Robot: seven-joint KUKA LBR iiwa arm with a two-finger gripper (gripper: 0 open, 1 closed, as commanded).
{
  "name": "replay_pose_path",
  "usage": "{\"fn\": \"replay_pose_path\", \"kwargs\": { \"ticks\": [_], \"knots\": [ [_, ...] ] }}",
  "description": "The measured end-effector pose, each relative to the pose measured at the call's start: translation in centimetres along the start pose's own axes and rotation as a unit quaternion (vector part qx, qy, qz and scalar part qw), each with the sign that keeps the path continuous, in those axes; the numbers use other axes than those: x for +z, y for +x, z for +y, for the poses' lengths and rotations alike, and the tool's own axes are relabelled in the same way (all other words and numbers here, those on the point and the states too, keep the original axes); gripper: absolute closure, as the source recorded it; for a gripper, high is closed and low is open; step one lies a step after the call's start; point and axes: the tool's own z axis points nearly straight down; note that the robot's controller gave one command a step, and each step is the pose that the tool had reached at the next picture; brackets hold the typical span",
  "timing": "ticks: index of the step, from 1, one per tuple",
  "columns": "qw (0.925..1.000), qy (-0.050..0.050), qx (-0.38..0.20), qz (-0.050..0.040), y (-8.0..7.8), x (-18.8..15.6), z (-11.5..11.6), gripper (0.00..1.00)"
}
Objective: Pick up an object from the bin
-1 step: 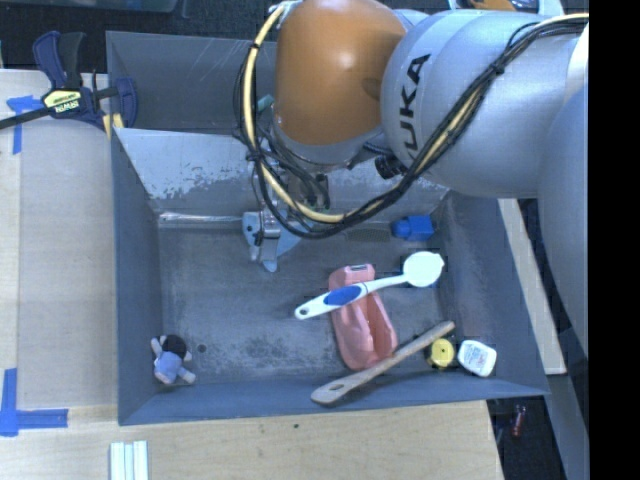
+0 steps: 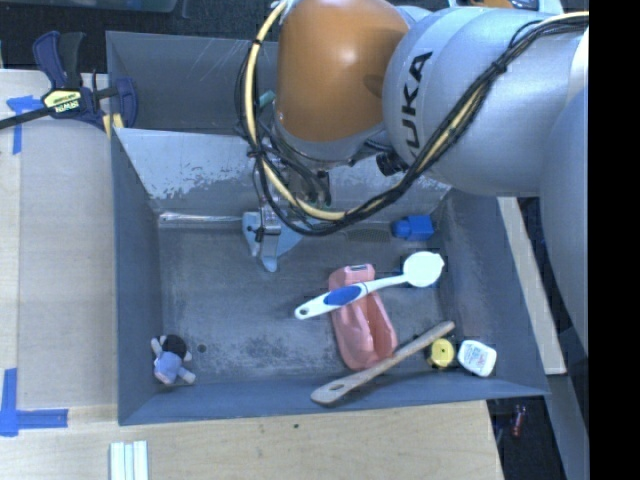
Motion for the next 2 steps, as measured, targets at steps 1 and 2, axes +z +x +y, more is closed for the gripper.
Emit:
{"fn": "replay_pose_path", "kwargs": {
  "ticks": [1,2],
  "knots": [
    [1.0,0.0,-0.001,-0.0025,-1.5,11.8,-4.6,0.0],
    [0.995,-0.001,-0.1,-0.004,-2.3,16.1,-8.8,0.0]
  ]
}}
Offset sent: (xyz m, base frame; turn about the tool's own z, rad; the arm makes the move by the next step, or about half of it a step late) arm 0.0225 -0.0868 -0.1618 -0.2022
